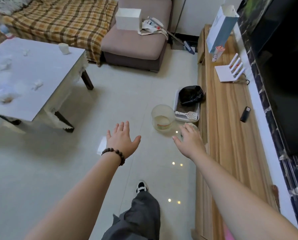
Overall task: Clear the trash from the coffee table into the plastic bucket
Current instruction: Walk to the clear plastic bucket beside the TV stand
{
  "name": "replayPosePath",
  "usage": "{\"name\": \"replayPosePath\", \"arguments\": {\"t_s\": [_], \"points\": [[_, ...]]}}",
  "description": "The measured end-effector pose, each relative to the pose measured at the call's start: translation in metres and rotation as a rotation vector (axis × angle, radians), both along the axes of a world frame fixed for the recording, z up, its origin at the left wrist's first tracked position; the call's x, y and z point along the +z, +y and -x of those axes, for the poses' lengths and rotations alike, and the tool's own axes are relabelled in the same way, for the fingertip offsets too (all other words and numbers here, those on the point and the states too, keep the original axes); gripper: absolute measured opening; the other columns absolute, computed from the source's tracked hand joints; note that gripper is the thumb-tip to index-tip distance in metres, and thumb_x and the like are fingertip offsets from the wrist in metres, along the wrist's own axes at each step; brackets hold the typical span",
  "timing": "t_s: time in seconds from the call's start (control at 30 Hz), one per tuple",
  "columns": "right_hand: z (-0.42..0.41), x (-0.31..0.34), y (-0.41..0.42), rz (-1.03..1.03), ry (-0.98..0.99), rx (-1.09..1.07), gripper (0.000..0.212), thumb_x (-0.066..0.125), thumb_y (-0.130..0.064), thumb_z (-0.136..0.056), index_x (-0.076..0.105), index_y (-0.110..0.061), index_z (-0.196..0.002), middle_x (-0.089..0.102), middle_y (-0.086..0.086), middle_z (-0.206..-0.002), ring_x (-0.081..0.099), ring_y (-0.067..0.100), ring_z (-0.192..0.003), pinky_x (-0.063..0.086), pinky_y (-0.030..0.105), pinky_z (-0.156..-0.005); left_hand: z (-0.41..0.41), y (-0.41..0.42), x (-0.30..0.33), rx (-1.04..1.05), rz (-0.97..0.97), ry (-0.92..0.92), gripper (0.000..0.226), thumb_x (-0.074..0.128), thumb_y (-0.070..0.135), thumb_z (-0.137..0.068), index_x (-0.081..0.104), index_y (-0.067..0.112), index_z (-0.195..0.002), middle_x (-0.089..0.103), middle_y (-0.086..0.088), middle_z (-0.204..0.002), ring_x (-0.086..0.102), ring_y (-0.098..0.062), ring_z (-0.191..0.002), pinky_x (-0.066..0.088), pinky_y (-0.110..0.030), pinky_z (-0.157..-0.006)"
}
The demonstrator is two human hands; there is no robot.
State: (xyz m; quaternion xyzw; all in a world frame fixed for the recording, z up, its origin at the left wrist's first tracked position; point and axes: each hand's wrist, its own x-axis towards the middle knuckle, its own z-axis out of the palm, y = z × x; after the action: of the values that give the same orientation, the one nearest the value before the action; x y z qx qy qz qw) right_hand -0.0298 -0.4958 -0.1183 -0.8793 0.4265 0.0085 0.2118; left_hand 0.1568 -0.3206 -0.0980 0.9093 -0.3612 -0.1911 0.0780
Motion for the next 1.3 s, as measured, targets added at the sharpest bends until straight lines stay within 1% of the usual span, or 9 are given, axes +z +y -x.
{"name": "replayPosePath", "arguments": {"t_s": [0.13,0.3,0.5,0.67,0.8,0.9,1.03,1.17,1.3], "points": [[-0.042,0.000,-0.066,-0.022,0.015,-0.086,0.064,0.045,-0.050,-0.091,0.034,-0.017,-0.144,0.024,0.008,-0.158,0.016,0.024,-0.147,0.018,0.046,-0.118,-0.054,-0.065,0.001,-0.030,-0.042,0.039,0.081,0.036,0.057,-0.096,0.011,0.014,-0.161,0.015,-0.003,-0.170,0.007,-0.021,-0.157,0.005,-0.049,-0.125],[-0.071,-0.011,-0.121,-0.056,0.040,-0.143,0.065,0.044,-0.051,-0.091,0.032,-0.017,-0.145,0.024,0.007,-0.158,0.016,0.023,-0.147,0.018,0.044,-0.119,-0.099,-0.134,-0.001,-0.090,-0.066,0.033,0.081,0.036,0.057,-0.096,0.012,0.014,-0.161,0.015,-0.003,-0.169,0.008,-0.022,-0.157,0.006,-0.049,-0.124],[-0.103,-0.036,-0.189,-0.119,0.097,-0.143,0.066,0.042,-0.052,-0.091,0.029,-0.018,-0.147,0.020,0.007,-0.159,0.013,0.023,-0.147,0.016,0.047,-0.119,-0.135,-0.211,-0.028,-0.110,-0.101,0.053,0.080,0.037,0.057,-0.096,0.014,0.014,-0.160,0.019,-0.003,-0.169,0.009,-0.022,-0.156,0.008,-0.050,-0.124],[-0.132,-0.063,-0.272,-0.156,0.102,-0.138,0.063,0.042,-0.050,-0.092,0.030,-0.021,-0.146,0.021,0.007,-0.158,0.014,0.023,-0.147,0.016,0.047,-0.119,-0.159,-0.292,-0.055,-0.131,-0.152,0.078,0.080,0.038,0.056,-0.097,0.015,0.012,-0.160,0.020,-0.004,-0.168,0.010,-0.023,-0.156,0.011,-0.049,-0.123],[-0.155,-0.081,-0.336,-0.187,0.117,-0.123,0.060,0.042,-0.049,-0.092,0.030,-0.023,-0.146,0.022,0.006,-0.158,0.016,0.024,-0.146,0.015,0.045,-0.120,-0.178,-0.355,-0.071,-0.091,-0.177,0.096,0.079,0.039,0.055,-0.097,0.017,0.011,-0.159,0.023,-0.003,-0.167,0.013,-0.022,-0.155,0.014,-0.048,-0.123],[-0.170,-0.095,-0.380,-0.231,0.135,-0.115,0.060,0.042,-0.048,-0.093,0.030,-0.023,-0.145,0.023,0.007,-0.158,0.016,0.025,-0.146,0.016,0.045,-0.120,-0.191,-0.399,-0.084,-0.051,-0.201,0.128,0.078,0.040,0.053,-0.097,0.017,0.011,-0.159,0.022,-0.004,-0.167,0.013,-0.021,-0.155,0.013,-0.048,-0.123],[-0.184,-0.113,-0.418,-0.265,0.168,-0.103,0.060,0.042,-0.048,-0.093,0.031,-0.021,-0.145,0.023,0.007,-0.158,0.016,0.024,-0.146,0.016,0.044,-0.120,-0.207,-0.442,-0.103,-0.038,-0.244,0.163,0.079,0.040,0.053,-0.097,0.017,0.011,-0.159,0.021,-0.005,-0.167,0.012,-0.022,-0.156,0.014,-0.047,-0.123],[-0.196,-0.137,-0.436,-0.338,0.208,-0.123,0.061,0.041,-0.048,-0.093,0.029,-0.021,-0.147,0.019,0.005,-0.159,0.012,0.024,-0.147,0.015,0.045,-0.120,-0.221,-0.470,-0.129,-0.032,-0.282,0.203,0.079,0.041,0.053,-0.097,0.018,0.010,-0.159,0.023,-0.006,-0.167,0.014,-0.022,-0.155,0.015,-0.046,-0.122],[-0.209,-0.185,-0.449,-0.358,0.247,-0.133,0.060,0.041,-0.048,-0.094,0.029,-0.022,-0.147,0.018,0.002,-0.160,0.013,0.022,-0.147,0.018,0.045,-0.119,-0.234,-0.491,-0.181,-0.009,-0.292,0.258,0.078,0.042,0.052,-0.097,0.018,0.011,-0.159,0.024,-0.008,-0.166,0.019,-0.024,-0.154,0.018,-0.045,-0.121]]}}
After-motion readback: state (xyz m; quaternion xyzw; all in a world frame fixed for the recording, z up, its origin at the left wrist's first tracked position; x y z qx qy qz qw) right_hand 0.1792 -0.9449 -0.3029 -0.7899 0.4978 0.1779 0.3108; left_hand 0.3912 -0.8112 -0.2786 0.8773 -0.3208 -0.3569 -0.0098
